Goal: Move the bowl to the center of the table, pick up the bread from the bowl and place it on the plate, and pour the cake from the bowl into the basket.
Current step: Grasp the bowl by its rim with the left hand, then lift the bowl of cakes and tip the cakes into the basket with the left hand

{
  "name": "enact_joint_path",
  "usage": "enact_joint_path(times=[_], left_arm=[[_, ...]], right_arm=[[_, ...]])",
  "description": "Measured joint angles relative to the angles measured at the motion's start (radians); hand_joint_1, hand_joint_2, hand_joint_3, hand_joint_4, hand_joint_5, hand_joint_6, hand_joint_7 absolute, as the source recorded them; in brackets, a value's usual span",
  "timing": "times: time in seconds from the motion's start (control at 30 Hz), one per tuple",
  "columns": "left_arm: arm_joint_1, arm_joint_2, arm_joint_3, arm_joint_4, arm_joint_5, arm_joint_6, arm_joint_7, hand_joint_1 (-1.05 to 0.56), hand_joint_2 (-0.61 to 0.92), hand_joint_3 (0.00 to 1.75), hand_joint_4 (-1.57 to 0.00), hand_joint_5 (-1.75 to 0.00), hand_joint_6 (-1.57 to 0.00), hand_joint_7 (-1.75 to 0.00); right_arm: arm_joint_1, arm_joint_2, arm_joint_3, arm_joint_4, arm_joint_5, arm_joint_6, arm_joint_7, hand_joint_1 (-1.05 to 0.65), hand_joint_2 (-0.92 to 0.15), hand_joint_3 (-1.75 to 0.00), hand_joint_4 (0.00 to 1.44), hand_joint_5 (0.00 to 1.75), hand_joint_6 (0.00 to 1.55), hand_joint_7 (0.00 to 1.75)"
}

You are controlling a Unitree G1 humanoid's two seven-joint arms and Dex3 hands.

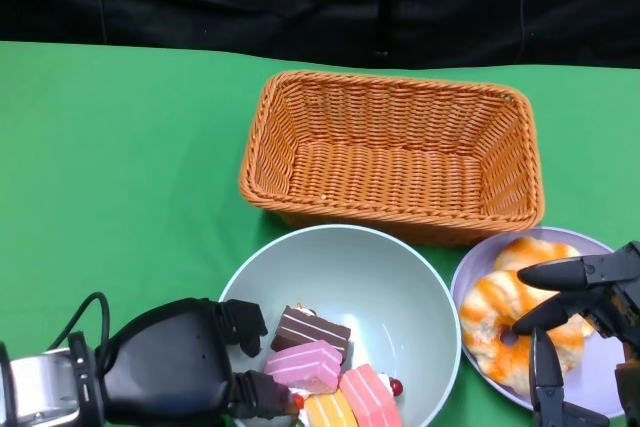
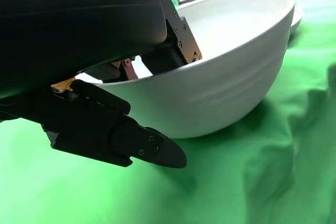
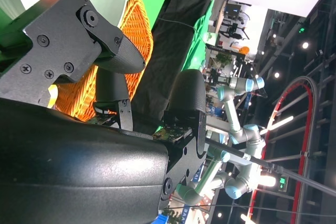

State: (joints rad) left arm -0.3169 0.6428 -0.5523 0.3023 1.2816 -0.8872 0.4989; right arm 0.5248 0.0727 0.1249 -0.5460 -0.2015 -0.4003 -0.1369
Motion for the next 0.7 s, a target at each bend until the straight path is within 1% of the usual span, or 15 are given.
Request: enact_joint_path(times=[0.03, 0.07, 0.1, 0.13, 0.17, 0.2, 0.27, 0.37, 0.4, 0.47, 0.63, 0.7], left_arm=[[-0.017, -0.003, -0.022, 0.020, 0.021, 0.009, 0.035, -0.45, 0.87, 0.00, -0.73, -1.60, -1.12, -0.44], [-0.028, -0.007, -0.044, 0.042, 0.042, 0.019, 0.081, -0.41, 0.89, 0.01, -0.83, -1.69, -0.97, -0.91], [-0.034, -0.015, -0.064, 0.063, 0.065, 0.028, 0.146, -0.39, 0.90, 0.01, -0.87, -1.72, -0.86, -1.22], [-0.041, -0.021, -0.086, 0.081, 0.082, 0.037, 0.214, -0.38, 0.91, 0.01, -0.89, -1.73, -0.80, -1.38], [-0.045, -0.025, -0.102, 0.091, 0.097, 0.044, 0.276, -0.33, 0.92, 0.02, -0.91, -1.74, -0.73, -1.56], [-0.049, -0.025, -0.115, 0.094, 0.103, 0.048, 0.321, -0.31, 0.92, 0.03, -0.91, -1.74, -0.70, -1.64], [-0.054, -0.023, -0.132, 0.095, 0.106, 0.055, 0.365, -0.30, 0.92, 0.05, -0.92, -1.75, -0.66, -1.72], [-0.054, -0.007, -0.134, 0.085, 0.093, 0.053, 0.371, -0.29, 0.92, 0.06, -0.92, -1.75, -0.65, -1.74], [-0.051, 0.001, -0.133, 0.075, 0.090, 0.052, 0.370, -0.28, 0.91, 0.05, -0.91, -1.75, -0.68, -1.66], [-0.038, 0.026, -0.124, 0.036, 0.055, 0.047, 0.352, -0.28, 0.91, 0.04, -0.90, -1.75, -0.72, -1.59], [0.016, 0.082, -0.069, -0.080, -0.064, 0.024, 0.263, -0.29, 0.92, 0.04, -0.90, -1.75, -0.74, -1.57], [0.030, 0.092, -0.052, -0.102, -0.085, 0.021, 0.234, -0.29, 0.92, 0.03, -0.90, -1.75, -0.75, -1.57]], right_arm=[[0.000, 0.000, 0.000, 0.000, -0.001, 0.000, 0.000, 0.00, -0.33, -1.43, 0.53, 1.51, 0.38, 1.29], [0.001, 0.001, 0.001, 0.000, -0.002, 0.000, 0.000, 0.00, -0.32, -1.44, 0.53, 1.51, 0.39, 1.29], [0.002, 0.001, 0.002, 0.000, -0.002, 0.000, 0.000, -0.01, -0.32, -1.44, 0.53, 1.51, 0.39, 1.29], [0.003, 0.001, 0.003, 0.000, -0.002, 0.000, 0.000, -0.01, -0.32, -1.44, 0.53, 1.51, 0.39, 1.30], [0.003, 0.001, 0.004, 0.000, -0.002, 0.000, 0.000, 0.01, -0.33, -1.44, 0.52, 1.51, 0.39, 1.30], [0.004, 0.001, 0.005, 0.000, -0.002, 0.000, 0.000, 0.02, -0.33, -1.44, 0.52, 1.52, 0.39, 1.30], [0.004, 0.001, 0.005, 0.000, -0.002, -0.002, 0.000, 0.01, -0.34, -1.44, 0.53, 1.52, 0.39, 1.30], [0.003, 0.001, 0.006, 0.000, -0.003, -0.003, 0.000, 0.01, -0.34, -1.44, 0.54, 1.52, 0.39, 1.30], [0.003, 0.001, 0.006, 0.000, -0.003, -0.004, 0.000, 0.00, -0.35, -1.44, 0.56, 1.52, 0.40, 1.30], [0.003, 0.002, 0.007, 0.002, -0.003, -0.018, -0.001, 0.01, -0.35, -1.44, 0.57, 1.51, 0.40, 1.30], [0.002, 0.005, 0.006, 0.006, -0.002, -0.035, -0.002, 0.03, -0.35, -1.44, 0.57, 1.52, 0.40, 1.30], [0.003, 0.005, 0.006, 0.006, -0.002, -0.036, -0.002, 0.03, -0.35, -1.45, 0.56, 1.52, 0.40, 1.30]])
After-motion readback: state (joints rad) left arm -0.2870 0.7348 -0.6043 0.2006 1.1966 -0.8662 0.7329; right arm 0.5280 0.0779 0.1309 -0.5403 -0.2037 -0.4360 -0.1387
